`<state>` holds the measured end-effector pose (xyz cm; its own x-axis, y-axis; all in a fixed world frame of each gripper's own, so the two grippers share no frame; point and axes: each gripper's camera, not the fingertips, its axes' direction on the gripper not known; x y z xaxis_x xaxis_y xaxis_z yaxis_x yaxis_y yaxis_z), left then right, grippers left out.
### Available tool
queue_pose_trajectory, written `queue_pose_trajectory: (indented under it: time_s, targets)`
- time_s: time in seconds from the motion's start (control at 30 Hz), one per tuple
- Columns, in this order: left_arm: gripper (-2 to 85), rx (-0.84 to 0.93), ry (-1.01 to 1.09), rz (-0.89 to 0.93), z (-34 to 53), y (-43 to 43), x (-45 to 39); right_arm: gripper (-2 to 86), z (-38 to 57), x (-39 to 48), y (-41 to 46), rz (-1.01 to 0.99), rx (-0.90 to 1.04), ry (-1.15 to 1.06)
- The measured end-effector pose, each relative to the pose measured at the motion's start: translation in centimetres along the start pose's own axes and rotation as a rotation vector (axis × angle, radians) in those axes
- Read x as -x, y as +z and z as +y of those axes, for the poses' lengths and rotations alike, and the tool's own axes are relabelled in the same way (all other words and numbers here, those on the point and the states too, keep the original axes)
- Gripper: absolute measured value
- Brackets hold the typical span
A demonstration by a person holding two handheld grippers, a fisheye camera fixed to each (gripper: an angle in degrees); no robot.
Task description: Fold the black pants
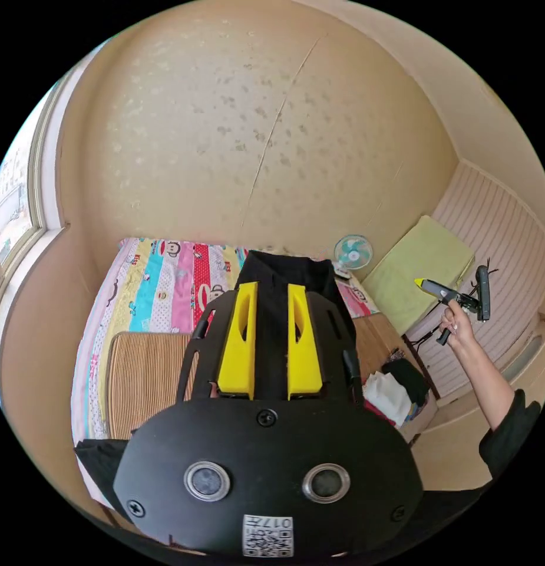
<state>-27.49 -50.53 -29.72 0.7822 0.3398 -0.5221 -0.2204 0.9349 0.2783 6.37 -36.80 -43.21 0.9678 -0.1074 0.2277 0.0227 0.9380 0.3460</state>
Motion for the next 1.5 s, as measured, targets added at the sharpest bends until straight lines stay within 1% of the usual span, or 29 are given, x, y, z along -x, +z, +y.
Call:
queue_pose_trajectory:
  time_s: [0.03, 0.1, 0.2, 0.33, 0.37, 0.4, 0.43, 0.5, 0.57, 0.6, 0.63, 0.7, 0.73, 0.77, 0.83, 0.87, 0.9, 0.97, 1.0, 1.07, 1.13, 1.2, 1.27, 1.3, 1.37, 1.4, 1.43, 1.47, 1.5]
  targets:
    - [8.6, 0.056, -0.008, -0.012, 1.7, 2.0, 0.8, 7.8, 3.3, -1.1, 5.0, -0.006, 0.122, -0.028]
    - [9.0, 0.307, -0.075, -0.033, 9.1, 9.6, 4.1, 8.5, 9.0, -2.9, 12.2, -0.011, 0.312, -0.037]
    - [10.5, 0.545, -0.115, -0.031, 17.7, 16.4, 6.1, 9.7, 18.9, -6.1, 21.7, -0.079, 0.579, 0.034]
    - [12.5, 0.714, -0.093, -0.037, 24.0, 22.0, 5.6, 12.2, 29.2, -6.2, 30.6, -0.293, 0.807, 0.134]
    - [12.6, 0.779, -0.086, -0.045, 25.5, 23.8, 5.1, 12.5, 30.3, -5.7, 31.6, -0.317, 0.825, 0.138]
    - [12.6, 0.841, -0.068, -0.111, 27.0, 25.4, 4.5, 12.9, 32.2, -4.5, 33.4, -0.375, 0.85, 0.145]
    - [12.5, 0.846, -0.049, -0.145, 27.5, 25.9, 4.1, 13.1, 33.8, -3.1, 34.9, -0.45, 0.86, 0.161]
    - [11.5, 0.759, 0.005, -0.271, 28.5, 26.3, 2.2, 13.2, 35.7, -0.7, 37.0, -0.565, 0.862, 0.186]
    - [10.8, 0.736, 0.011, -0.342, 28.8, 26.9, 0.9, 13.2, 37.2, 1.8, 39.0, -0.609, 0.875, 0.185]
    - [8.5, 0.773, 0.008, -0.362, 29.2, 27.7, 0.1, 13.0, 38.2, 3.4, 40.3, -0.629, 0.888, 0.183]
    - [7.4, 0.815, 0.001, -0.349, 29.6, 28.3, -0.2, 12.6, 39.3, 4.7, 41.7, -0.647, 0.93, 0.186]
    - [1.2, 1.084, -0.085, -0.23, 33.7, 31.5, -0.2, 9.9, 40.5, 5.8, 42.9, -0.617, 0.964, 0.166]
    - [0.6, 1.106, -0.099, -0.227, 34.8, 31.7, -0.3, 6.6, 40.6, 5.7, 42.9, -0.56, 0.939, 0.125]
    - [-0.2, 1.04, -0.098, -0.217, 36.0, 30.9, -0.6, 4.9, 40.8, 5.8, 42.9, -0.582, 0.956, 0.084]
    - [-0.7, 1.018, -0.139, -0.195, 37.8, 30.0, -0.8, 3.7, 42.4, 5.7, 43.4, -0.655, 1.123, -0.022]
    - [-0.8, 1.071, -0.204, -0.122, 39.1, 30.1, -0.7, 3.6, 42.8, 5.6, 43.4, -0.663, 1.17, -0.053]
    - [-0.9, 1.191, -0.262, -0.083, 41.1, 30.7, -0.8, 3.3, 43.8, 5.2, 42.9, -0.656, 1.256, -0.131]
    - [-0.9, 1.299, -0.236, -0.115, 43.7, 30.4, -1.8, 3.3, 44.2, 4.0, 40.8, -0.606, 1.271, -0.24]
    - [-0.9, 1.273, -0.209, -0.095, 44.4, 29.2, -2.5, 3.3, 43.8, 2.7, 38.5, -0.561, 1.212, -0.295]
    - [-0.7, 1.207, -0.242, -0.02, 44.5, 27.5, -3.1, 4.9, 42.4, -0.3, 34.8, -0.452, 1.06, -0.293]
    - [-0.4, 1.132, -0.302, 0.041, 44.1, 26.0, -3.2, 10.1, 41.1, -4.6, 29.8, -0.12, 0.808, -0.254]
    - [0.3, 1.026, -0.338, 0.083, 42.7, 24.8, -3.3, 13.3, 41.4, -6.4, 27.7, 0.04, 0.686, -0.26]
    - [1.6, 0.961, -0.328, 0.136, 41.1, 25.3, -3.8, 15.3, 43.6, -6.9, 29.0, 0.019, 0.772, -0.337]
    - [3.0, 0.934, -0.305, 0.18, 39.8, 26.2, -4.4, 16.1, 46.3, -6.7, 31.5, -0.045, 0.97, -0.412]
    - [5.4, 0.902, -0.255, 0.256, 37.4, 28.0, -5.7, 15.1, 48.1, -6.5, 31.0, 0.089, 0.915, -0.479]
    - [6.6, 0.87, -0.218, 0.304, 35.5, 29.2, -6.9, 10.5, 47.9, -6.8, 29.8, 0.052, 0.89, -0.426]
    - [6.9, 0.85, -0.199, 0.327, 34.5, 29.7, -7.5, 7.3, 47.1, -8.1, 27.6, -0.033, 0.82, -0.27]
    - [7.7, 0.809, -0.161, 0.378, 32.5, 30.6, -8.9, 6.4, 46.9, -8.9, 26.2, -0.094, 0.772, -0.193]
    - [8.3, 0.78, -0.125, 0.428, 30.6, 31.4, -10.5, 5.2, 46.7, -10.7, 23.5, -0.219, 0.69, -0.054]
